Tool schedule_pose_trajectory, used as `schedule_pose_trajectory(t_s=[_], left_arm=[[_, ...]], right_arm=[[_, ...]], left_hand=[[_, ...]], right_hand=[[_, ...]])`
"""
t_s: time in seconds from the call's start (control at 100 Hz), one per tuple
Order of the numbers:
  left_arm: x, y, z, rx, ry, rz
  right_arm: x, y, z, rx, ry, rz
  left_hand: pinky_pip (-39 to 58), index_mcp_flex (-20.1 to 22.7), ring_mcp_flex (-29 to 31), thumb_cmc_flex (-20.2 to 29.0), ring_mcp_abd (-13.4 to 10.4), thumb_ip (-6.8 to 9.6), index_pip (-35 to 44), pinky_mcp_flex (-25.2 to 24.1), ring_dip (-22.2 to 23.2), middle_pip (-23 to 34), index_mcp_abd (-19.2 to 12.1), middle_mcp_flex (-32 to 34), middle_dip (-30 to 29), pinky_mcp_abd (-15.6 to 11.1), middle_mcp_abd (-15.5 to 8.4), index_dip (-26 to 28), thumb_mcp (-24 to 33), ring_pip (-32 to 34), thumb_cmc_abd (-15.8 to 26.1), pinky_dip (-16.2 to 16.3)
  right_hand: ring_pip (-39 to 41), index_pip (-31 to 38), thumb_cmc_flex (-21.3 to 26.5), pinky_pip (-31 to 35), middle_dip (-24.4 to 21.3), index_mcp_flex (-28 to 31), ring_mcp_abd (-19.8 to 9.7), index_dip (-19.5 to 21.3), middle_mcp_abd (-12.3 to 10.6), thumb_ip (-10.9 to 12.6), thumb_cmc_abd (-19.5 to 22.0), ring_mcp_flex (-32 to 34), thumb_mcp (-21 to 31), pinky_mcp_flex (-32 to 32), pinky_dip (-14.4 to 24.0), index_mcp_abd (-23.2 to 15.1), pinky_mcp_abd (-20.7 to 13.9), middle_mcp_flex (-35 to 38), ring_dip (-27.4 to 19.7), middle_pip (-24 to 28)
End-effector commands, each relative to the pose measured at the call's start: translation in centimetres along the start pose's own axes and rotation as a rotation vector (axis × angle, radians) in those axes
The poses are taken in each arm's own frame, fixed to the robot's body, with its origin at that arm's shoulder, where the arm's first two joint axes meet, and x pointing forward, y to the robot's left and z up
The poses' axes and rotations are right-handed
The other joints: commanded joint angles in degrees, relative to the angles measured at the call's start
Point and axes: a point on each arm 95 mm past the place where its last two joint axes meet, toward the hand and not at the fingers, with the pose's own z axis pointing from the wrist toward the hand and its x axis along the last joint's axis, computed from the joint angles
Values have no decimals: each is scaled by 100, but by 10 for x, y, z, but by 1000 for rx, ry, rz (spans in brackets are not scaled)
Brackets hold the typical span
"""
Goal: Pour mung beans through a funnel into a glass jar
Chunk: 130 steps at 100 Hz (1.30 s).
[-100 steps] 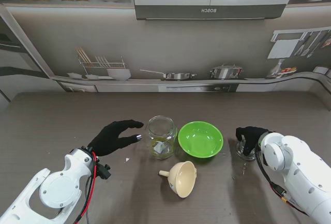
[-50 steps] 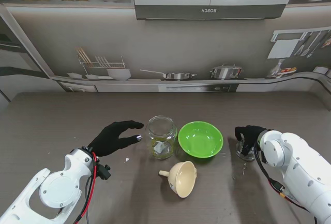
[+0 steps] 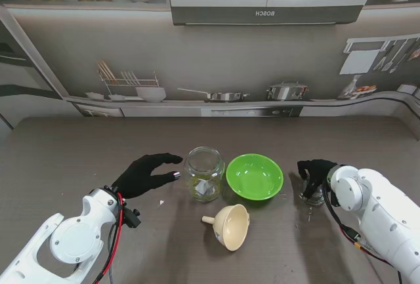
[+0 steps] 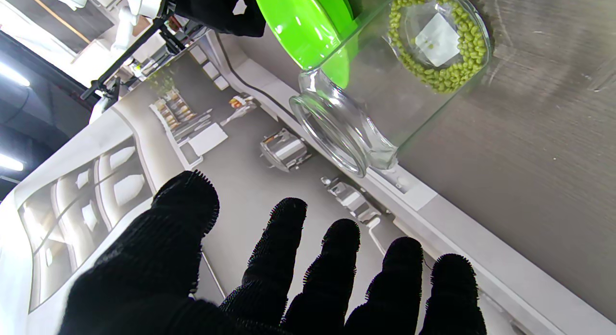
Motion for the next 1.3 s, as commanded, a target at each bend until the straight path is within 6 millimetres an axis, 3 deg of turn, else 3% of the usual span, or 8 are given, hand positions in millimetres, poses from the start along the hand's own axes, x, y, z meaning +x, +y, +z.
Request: schedule_pose_trajectory(t_s=[0.0,0.13,0.31,0.39,0.67,1.29], left_arm=[[0,3,0,-21,-2,-5],[0,3,0,-20,-2,-3],[0,3,0,-21,-3,-3],[0,3,0,-21,-3,-3],[0,3,0,-22,-5,-2],[-1,4,1,-26,-15,-2]], right_arm=[[-3,-93,-2,240,-18,-2],[-3,-92,-3,247,-17,-8],[-4,-91,-4,264,-19,-6],[-4,-90,-4,270,-19,6],[-3,-83,-4,249,-14,34],[-4,-54,-6,159,-14,82]], left_hand=[[-174,99,149,64,9,206,8,-71,23,-52,12,65,-10,-26,12,28,-140,-27,297,71],[-173,94,147,61,10,206,6,-70,23,-56,13,55,-11,-20,12,28,-148,-27,293,72],[-173,93,154,65,16,207,6,-68,24,-53,-3,59,-10,-20,11,28,-149,-24,301,73],[-174,97,151,64,20,207,8,-72,24,-54,-1,57,-11,-17,26,29,-150,-25,300,73],[-173,95,153,68,16,207,7,-71,26,-53,8,56,-10,-23,19,29,-160,-23,307,74],[-175,73,150,72,6,208,-1,-78,27,-56,2,41,-12,-23,7,26,-169,-22,307,76]], right_hand=[[590,-325,1875,256,-411,1831,-1365,-1109,-1494,254,1173,268,2071,164,-87,13,-165,930,377,-43],[861,59,1843,330,-144,1347,-1501,-1058,-1608,170,1425,281,2048,230,-120,379,-303,827,528,68],[1512,273,2031,451,178,660,-1700,-608,-1356,132,1900,293,1825,286,-89,1229,-381,411,764,550],[1749,268,2086,514,226,476,-1772,-413,-1316,146,2077,298,1695,333,-53,1381,-394,270,833,691],[1988,241,2199,567,273,229,-1906,-132,-1294,150,2401,302,1416,409,-35,1505,-492,62,889,872],[2110,214,2199,610,240,303,-1949,-105,-1273,152,2358,299,1442,474,-32,1413,-544,88,926,896]])
